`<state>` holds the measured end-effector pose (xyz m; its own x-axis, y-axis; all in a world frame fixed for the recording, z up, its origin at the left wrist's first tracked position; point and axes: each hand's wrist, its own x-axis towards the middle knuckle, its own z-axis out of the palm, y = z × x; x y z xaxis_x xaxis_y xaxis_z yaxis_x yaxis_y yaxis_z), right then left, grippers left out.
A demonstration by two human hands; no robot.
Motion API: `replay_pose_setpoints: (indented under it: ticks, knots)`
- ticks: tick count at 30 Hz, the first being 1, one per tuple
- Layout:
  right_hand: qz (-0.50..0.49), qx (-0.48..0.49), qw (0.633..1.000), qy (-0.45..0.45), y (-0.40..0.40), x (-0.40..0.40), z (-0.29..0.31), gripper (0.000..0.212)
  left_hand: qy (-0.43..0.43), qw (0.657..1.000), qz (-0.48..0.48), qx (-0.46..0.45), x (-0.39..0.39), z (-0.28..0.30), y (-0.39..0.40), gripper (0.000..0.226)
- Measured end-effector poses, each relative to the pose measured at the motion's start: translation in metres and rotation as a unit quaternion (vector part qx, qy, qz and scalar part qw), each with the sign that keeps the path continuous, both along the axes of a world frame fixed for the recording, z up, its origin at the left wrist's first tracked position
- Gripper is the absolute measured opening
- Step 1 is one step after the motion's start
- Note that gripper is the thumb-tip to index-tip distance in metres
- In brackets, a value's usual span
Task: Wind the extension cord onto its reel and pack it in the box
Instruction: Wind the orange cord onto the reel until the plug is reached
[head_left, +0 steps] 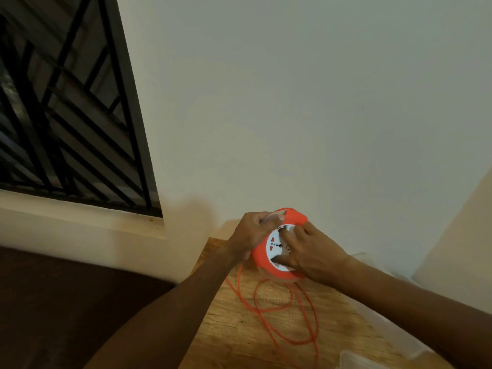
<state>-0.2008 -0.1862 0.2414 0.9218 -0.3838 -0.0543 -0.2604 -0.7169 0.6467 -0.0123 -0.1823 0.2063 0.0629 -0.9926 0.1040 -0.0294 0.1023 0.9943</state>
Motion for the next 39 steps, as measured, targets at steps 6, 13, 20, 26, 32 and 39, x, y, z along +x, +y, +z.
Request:
replay_pose_setpoints:
  ticks: [6, 13, 20, 26, 32, 39]
  knots:
    - [-0.142, 0.039, 0.977, -0.156, -0.012, 0.011, -0.003, 0.070, 0.099, 0.994, 0.046, 0.019, -0.003, -0.002, -0.005, 0.033]
    - [-0.334, 0.293, 0.757, -0.479, -0.010, 0.026, -0.012, 0.072, 0.111, 0.987, 0.116, 0.003, -0.015, 0.000, -0.009, 0.021]
    - [-0.251, 0.205, 0.862, -0.389, -0.002, 0.013, -0.011, 0.053, 0.139, 0.983, 0.117, 0.032, -0.011, -0.008, -0.011, 0.026]
    - [-0.020, 0.089, 0.989, -0.114, -0.021, -0.020, 0.008, 0.036, 0.101, 0.992, 0.065, 0.032, 0.001, -0.003, -0.014, 0.035]
    - [0.039, 0.042, 0.998, 0.011, -0.019, -0.019, 0.010, 0.033, 0.015, 0.999, 0.016, 0.034, -0.001, 0.003, -0.015, 0.031]
    - [-0.019, 0.005, 1.000, -0.020, -0.006, -0.004, 0.014, 0.045, -0.025, 0.999, 0.024, 0.007, 0.000, 0.004, -0.015, 0.033]
